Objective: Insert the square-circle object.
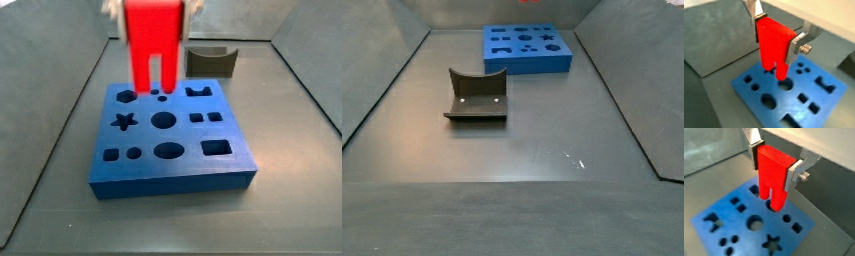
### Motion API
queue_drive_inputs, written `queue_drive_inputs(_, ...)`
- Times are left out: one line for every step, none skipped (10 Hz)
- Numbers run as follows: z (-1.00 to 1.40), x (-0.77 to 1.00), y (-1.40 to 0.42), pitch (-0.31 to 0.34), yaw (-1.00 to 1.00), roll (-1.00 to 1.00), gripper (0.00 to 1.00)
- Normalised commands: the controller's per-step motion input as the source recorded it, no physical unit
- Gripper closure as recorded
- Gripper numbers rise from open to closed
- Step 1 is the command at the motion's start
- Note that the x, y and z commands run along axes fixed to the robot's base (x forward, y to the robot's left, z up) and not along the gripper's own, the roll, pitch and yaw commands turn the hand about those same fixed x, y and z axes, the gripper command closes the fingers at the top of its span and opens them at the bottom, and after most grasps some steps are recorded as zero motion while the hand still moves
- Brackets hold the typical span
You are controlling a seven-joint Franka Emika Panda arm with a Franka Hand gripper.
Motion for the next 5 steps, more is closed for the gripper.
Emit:
queue_drive_inputs(-0.61, -0.35, -0.30, -0.049, 0.00, -0.23, 1.00)
queue_drive_inputs(-0.57, -0.38, -0.20, -0.064, 0.00, -0.25, 1.00)
queue_drive_inputs(-0.77, -0.30, -0.21, -0.096, -0.07, -0.12, 1.00)
queue_drive_inputs(-0.67, -0.12, -0.13, -0.020, -0.28, 0.01, 1.00)
queue_drive_inputs(-0.64, -0.16, -0.19, -0.013, -0.26, 0.05, 1.00)
